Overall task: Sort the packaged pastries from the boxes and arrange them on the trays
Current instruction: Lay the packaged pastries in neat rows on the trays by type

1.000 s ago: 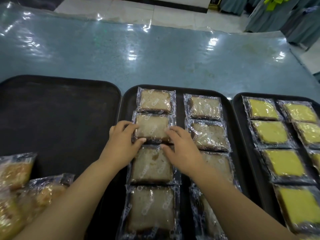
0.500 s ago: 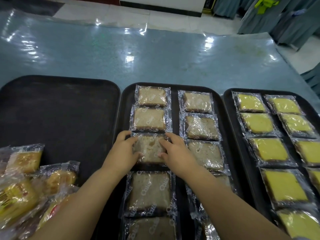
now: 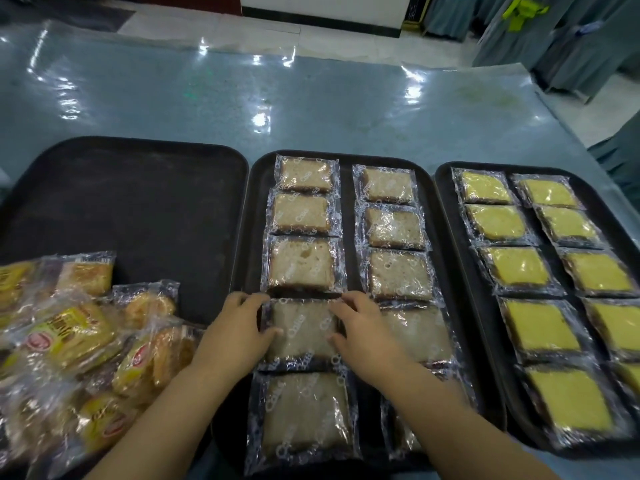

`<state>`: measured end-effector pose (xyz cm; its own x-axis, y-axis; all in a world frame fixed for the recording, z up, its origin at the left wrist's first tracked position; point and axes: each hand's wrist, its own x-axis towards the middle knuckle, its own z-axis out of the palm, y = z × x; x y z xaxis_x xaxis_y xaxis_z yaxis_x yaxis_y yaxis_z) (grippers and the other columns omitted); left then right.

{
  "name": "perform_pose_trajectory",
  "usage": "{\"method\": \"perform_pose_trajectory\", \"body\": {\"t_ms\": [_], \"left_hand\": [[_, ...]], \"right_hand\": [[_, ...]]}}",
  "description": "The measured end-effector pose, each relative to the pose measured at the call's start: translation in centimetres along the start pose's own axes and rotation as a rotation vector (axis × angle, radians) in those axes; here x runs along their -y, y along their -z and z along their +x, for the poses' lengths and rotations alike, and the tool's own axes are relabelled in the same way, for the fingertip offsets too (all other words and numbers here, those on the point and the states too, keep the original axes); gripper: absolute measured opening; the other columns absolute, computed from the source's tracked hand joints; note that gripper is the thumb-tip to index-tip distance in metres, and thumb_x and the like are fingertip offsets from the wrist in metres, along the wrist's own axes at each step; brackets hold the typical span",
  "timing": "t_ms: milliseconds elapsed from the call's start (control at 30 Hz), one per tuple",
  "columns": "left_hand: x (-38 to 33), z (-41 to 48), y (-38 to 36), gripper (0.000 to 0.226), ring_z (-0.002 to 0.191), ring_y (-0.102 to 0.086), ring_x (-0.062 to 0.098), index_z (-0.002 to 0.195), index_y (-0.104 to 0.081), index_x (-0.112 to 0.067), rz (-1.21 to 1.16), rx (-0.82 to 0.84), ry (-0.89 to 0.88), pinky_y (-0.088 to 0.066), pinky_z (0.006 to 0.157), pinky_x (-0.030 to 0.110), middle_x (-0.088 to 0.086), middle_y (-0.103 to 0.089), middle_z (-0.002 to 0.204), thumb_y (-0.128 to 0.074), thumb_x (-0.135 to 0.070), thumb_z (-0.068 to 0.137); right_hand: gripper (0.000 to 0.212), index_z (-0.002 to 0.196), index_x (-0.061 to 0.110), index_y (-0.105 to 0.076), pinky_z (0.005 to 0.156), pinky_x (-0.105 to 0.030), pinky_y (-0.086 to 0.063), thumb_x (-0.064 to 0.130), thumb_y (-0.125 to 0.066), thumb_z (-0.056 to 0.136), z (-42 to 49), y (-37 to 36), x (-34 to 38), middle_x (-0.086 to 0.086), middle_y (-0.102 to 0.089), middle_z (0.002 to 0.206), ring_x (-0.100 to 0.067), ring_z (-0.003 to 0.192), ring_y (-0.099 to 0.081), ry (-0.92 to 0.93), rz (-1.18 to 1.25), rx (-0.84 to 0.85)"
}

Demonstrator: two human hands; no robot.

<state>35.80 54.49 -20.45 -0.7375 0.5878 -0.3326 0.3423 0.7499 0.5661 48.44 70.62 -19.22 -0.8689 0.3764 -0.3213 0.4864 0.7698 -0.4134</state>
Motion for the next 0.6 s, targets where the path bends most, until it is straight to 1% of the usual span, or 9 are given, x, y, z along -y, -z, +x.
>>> {"method": "perform_pose_trajectory", "body": {"t_ms": [67,133,200,267,300,333,433,533,600], "left_hand": [[0.2,-0.6,-0.6,0.057,0.099,-0.059,0.018,0.133,-0.048,-0.025,-0.009,0.018,0.008,-0.05,0.09,0.035,0.001,-0.048,0.122,-0.071,-0.028,0.081],[0.2,-0.8,-1.0,0.049,0.096,-0.059,0.017,0.128,-0.054,-0.022,-0.039,-0.021,0.0,-0.051,0.088,0.034,0.0,-0.052,0.117,-0.07,-0.02,0.082],[0.0,-0.7,-1.1,0.044,0.098,-0.058,0.018,0.126,-0.057,-0.019,-0.071,-0.067,-0.007,-0.05,0.089,0.034,0.001,-0.053,0.117,-0.068,-0.015,0.084],[0.0,-0.6,-1.2,0.045,0.102,-0.057,0.019,0.128,-0.056,-0.017,-0.092,-0.09,-0.016,-0.048,0.093,0.035,0.002,-0.054,0.12,-0.068,-0.015,0.084],[0.0,-0.7,-1.2,0.047,0.105,-0.056,0.02,0.129,-0.055,-0.017,-0.096,-0.095,-0.023,-0.047,0.094,0.036,0.003,-0.053,0.122,-0.068,-0.016,0.084],[0.1,-0.9,-1.2,0.049,0.107,-0.056,0.02,0.131,-0.053,-0.017,-0.099,-0.099,-0.032,-0.046,0.096,0.036,0.003,-0.052,0.124,-0.068,-0.018,0.084],[0.6,-2.2,-1.4,0.055,0.111,-0.053,0.019,0.134,-0.048,-0.02,-0.11,-0.105,-0.039,-0.045,0.099,0.037,0.0,-0.045,0.129,-0.068,-0.025,0.084],[1.3,-4.2,-1.6,0.057,0.109,-0.053,0.017,0.134,-0.045,-0.023,-0.068,-0.068,-0.029,-0.047,0.095,0.034,-0.001,-0.043,0.128,-0.067,-0.036,0.083],[1.4,-5.4,-1.6,0.059,0.106,-0.056,0.017,0.135,-0.044,-0.025,0.02,-0.024,-0.015,-0.05,0.089,0.033,-0.001,-0.045,0.128,-0.065,-0.043,0.083]], "right_hand": [[0.041,0.135,0.014,-0.046,0.104,-0.029,-0.034,0.02,-0.053,0.095,-0.2,-0.6,0.3,-0.001,-0.029,0.144,-0.021,0.129,-0.034,-0.019,0.019,0.001],[0.038,0.132,0.007,-0.05,0.101,-0.027,-0.034,0.013,-0.052,0.095,0.0,-1.2,0.4,-0.003,-0.032,0.142,-0.022,0.124,-0.039,-0.003,0.033,-0.016],[0.035,0.128,0.004,-0.052,0.099,-0.027,-0.037,0.007,-0.052,0.093,0.3,-1.4,0.5,-0.004,-0.035,0.139,-0.022,0.12,-0.044,-0.011,0.063,-0.056],[0.038,0.132,0.004,-0.05,0.096,-0.02,-0.036,0.007,-0.052,0.094,0.3,-1.3,0.6,-0.003,-0.033,0.141,-0.019,0.119,-0.046,-0.023,0.082,-0.094],[0.042,0.136,0.006,-0.047,0.094,-0.016,-0.033,0.008,-0.052,0.094,0.2,-1.2,0.7,-0.002,-0.03,0.144,-0.017,0.121,-0.044,-0.025,0.088,-0.099],[0.045,0.139,0.009,-0.044,0.095,-0.016,-0.032,0.011,-0.053,0.095,-0.1,-1.1,0.7,0.0,-0.028,0.147,-0.016,0.123,-0.041,-0.028,0.091,-0.1],[0.045,0.138,0.015,-0.044,0.103,-0.025,-0.034,0.021,-0.055,0.095,-1.8,-1.0,0.6,0.002,-0.03,0.146,-0.016,0.129,-0.037,-0.017,0.089,-0.121],[0.046,0.137,0.019,-0.046,0.101,-0.027,-0.038,0.031,-0.055,0.094,-4.1,-1.1,0.1,0.005,-0.034,0.141,-0.015,0.121,-0.044,-0.013,0.086,-0.085],[0.049,0.139,0.02,-0.042,0.098,-0.029,-0.044,0.034,-0.055,0.094,-5.5,-1.4,-0.4,0.005,-0.033,0.14,-0.015,0.113,-0.05,-0.026,0.081,-0.026]]}}
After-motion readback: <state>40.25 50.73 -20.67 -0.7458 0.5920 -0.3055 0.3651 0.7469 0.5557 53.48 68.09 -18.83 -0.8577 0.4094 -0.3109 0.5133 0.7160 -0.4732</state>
